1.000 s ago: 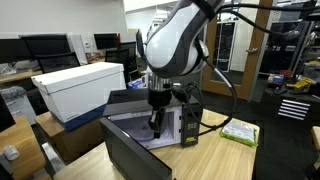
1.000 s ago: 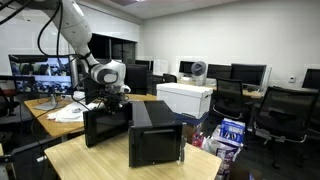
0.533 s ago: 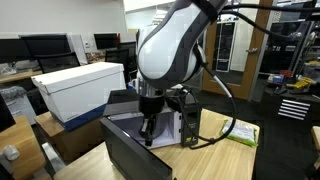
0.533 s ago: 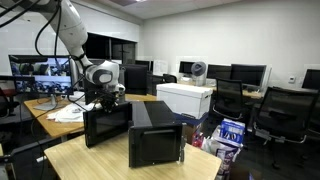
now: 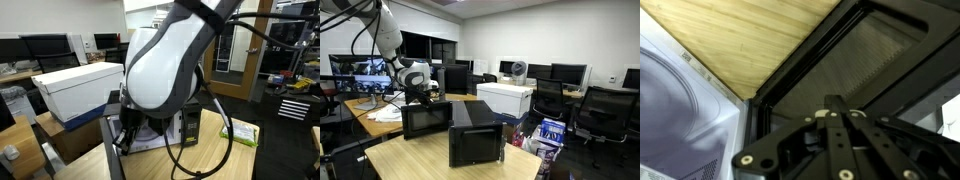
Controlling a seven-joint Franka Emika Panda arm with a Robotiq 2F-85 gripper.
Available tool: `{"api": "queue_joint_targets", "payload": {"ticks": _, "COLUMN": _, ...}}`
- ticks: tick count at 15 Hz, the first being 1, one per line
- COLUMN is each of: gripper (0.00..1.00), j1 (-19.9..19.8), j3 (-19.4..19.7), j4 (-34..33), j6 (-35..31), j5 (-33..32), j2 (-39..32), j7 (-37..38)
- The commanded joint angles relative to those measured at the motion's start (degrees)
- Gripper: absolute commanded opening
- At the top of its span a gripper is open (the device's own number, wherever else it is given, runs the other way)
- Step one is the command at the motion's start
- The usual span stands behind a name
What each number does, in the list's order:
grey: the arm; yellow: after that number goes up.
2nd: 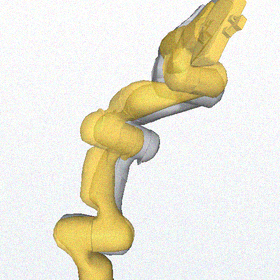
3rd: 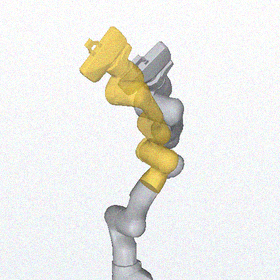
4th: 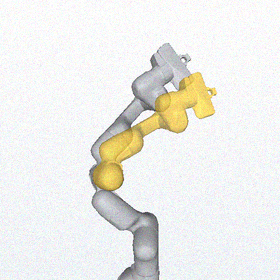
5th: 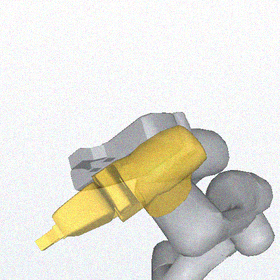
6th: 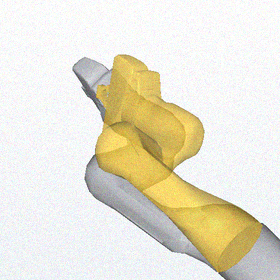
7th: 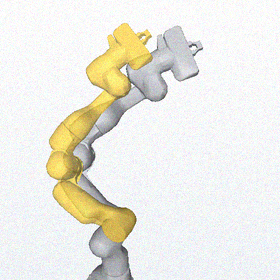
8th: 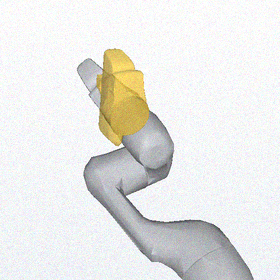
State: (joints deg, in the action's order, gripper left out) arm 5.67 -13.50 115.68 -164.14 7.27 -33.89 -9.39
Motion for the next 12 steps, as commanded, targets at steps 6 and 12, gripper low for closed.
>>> {"api": "queue_joint_targets", "payload": {"ticks": 6, "gripper": 0.0, "j1": 11.0, "j3": 18.9, "j4": 2.2, "j6": -6.7, "j5": -11.1, "j2": -0.5, "j7": 14.9}}
{"api": "queue_joint_targets", "payload": {"ticks": 12, "gripper": 0.0, "j1": 21.4, "j3": 38.2, "j4": 1.3, "j6": -7.2, "j5": -15.1, "j2": -5.3, "j7": 28.8}}
